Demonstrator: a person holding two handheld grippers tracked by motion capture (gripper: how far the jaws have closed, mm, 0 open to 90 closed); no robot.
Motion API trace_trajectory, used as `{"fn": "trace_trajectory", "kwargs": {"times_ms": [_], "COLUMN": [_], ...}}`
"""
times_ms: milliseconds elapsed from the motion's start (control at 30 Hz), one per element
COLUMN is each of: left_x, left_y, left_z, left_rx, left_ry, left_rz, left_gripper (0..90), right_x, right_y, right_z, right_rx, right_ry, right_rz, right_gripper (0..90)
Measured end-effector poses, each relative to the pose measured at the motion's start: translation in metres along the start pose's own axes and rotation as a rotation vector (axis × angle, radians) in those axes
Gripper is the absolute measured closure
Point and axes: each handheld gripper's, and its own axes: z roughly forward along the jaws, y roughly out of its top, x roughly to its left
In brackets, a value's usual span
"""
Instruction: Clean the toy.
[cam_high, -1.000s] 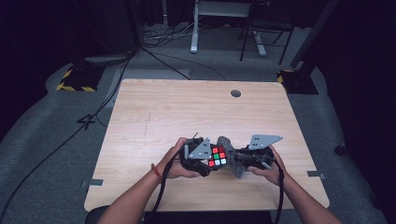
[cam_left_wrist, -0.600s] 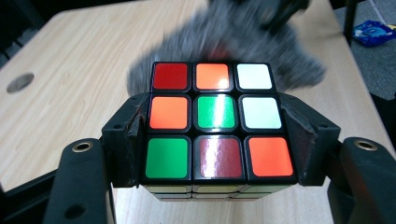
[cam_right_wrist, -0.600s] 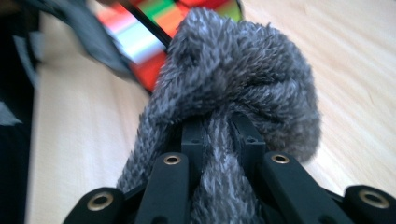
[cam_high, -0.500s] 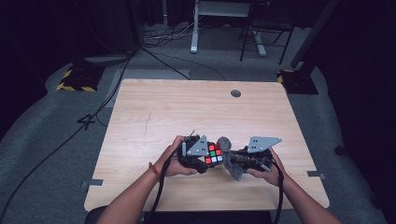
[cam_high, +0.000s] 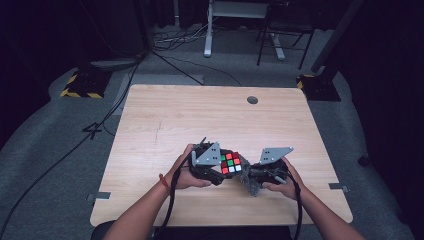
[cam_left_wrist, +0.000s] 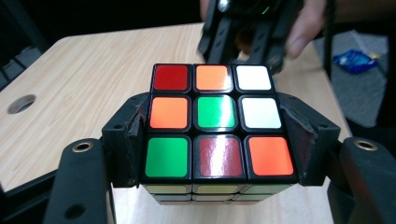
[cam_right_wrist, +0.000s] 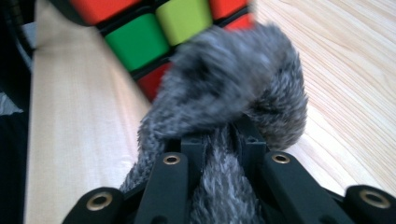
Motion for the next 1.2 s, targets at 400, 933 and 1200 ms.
{"fn": "trace_trajectory", "kwargs": {"times_ms": [400,933,1200], "left_x": [0.011,-0.004,0.001], "left_y": [-0.011,-0.003,-0.009], "left_z": [0.004,0.016,0.016], "left_rx": [0.059,0.040,0.061], "left_ry": [0.021,-0.039,-0.039], "left_rz": [-0.040,-0.006,-0.018], "left_gripper": [33.6,33.4,33.6], "right_x": [0.004,-0.006,-0.002], "right_y": [0.006,-0.002,0.001], "right_z": [-0.019,-0.005,-0.010], "right_rx": [-0.091,-0.034,-0.102], "right_ry": [0.020,-0.043,-0.007], "right_rz": [-0.039,0.012,0.014], "right_gripper": [78.0,77.8,78.0]}}
